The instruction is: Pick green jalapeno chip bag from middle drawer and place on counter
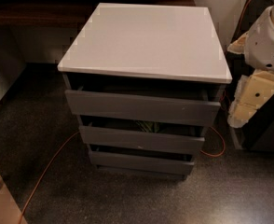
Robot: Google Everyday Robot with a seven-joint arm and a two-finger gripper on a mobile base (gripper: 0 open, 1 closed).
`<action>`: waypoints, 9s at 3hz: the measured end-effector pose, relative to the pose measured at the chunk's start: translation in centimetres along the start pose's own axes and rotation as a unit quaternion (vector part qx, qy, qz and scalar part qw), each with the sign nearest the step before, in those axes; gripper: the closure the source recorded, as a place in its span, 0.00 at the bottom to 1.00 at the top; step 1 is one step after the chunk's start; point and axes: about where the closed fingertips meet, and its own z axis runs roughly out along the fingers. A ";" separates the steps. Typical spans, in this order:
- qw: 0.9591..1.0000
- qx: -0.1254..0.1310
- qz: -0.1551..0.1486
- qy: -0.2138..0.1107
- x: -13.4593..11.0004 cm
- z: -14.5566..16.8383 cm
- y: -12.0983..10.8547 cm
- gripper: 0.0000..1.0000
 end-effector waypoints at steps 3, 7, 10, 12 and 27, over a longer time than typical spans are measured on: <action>1.000 -0.011 0.018 -0.022 -3.0 12.3 2.2 0.00; 0.998 -0.012 -0.015 -0.056 -4.1 28.8 5.7 0.00; 0.993 -0.006 -0.029 -0.111 -5.8 42.1 4.5 0.00; 0.994 0.019 -0.045 -0.102 -5.0 49.1 0.6 0.00; 0.991 -0.061 -0.090 -0.073 -1.7 56.4 8.2 1.00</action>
Offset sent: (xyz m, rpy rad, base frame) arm 0.0352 0.0579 -0.1138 0.0871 0.0173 -0.0259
